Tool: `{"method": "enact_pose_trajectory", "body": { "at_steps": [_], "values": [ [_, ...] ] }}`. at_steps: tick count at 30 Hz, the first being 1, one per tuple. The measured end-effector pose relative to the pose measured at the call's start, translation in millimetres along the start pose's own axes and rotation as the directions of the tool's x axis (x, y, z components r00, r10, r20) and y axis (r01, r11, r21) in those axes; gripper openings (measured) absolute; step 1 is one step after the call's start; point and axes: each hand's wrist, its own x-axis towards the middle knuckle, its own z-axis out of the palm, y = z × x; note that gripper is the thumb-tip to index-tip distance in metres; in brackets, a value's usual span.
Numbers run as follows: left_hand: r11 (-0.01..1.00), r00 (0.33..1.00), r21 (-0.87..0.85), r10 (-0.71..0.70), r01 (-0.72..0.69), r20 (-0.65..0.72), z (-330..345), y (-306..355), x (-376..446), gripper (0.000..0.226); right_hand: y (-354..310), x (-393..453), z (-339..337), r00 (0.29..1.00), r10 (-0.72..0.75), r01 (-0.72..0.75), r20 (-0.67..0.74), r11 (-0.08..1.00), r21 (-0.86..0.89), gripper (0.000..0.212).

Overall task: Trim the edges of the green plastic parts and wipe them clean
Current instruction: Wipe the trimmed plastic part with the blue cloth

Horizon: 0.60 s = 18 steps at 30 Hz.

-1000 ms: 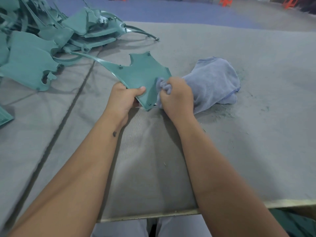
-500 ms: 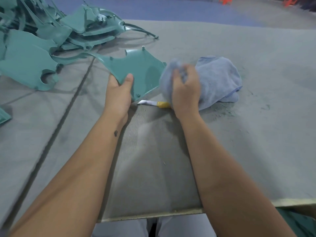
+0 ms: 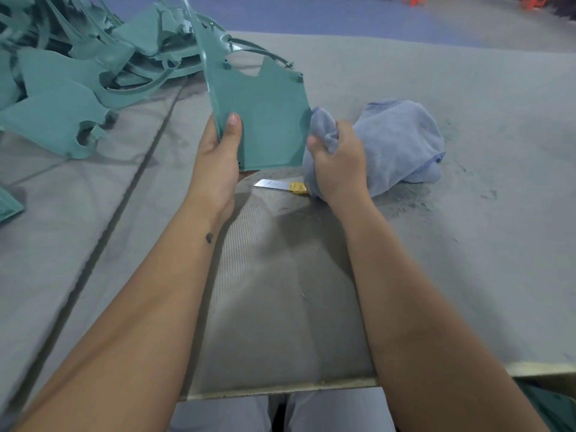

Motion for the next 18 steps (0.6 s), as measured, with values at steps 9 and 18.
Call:
{"method": "enact_pose_trajectory", "body": {
  "at_steps": [9, 18],
  "values": [
    [1.0, 1.0, -0.012, 0.008, -0.008, 0.011, -1.4, -0.9, 1.5, 0.018, -2.7, 7.2, -7.0, 0.884, 0.293, -0.11, -0.364, 0.887, 0.448, 0.023],
    [0.997, 0.999, -0.078, 0.025, -0.022, 0.034, 0.7, -3.7, 3.6, 0.019, -10.4, -16.4, 8.6, 0.922, -0.387, 0.371, -0.006, 0.887, -0.277, 0.019]
  ]
}}
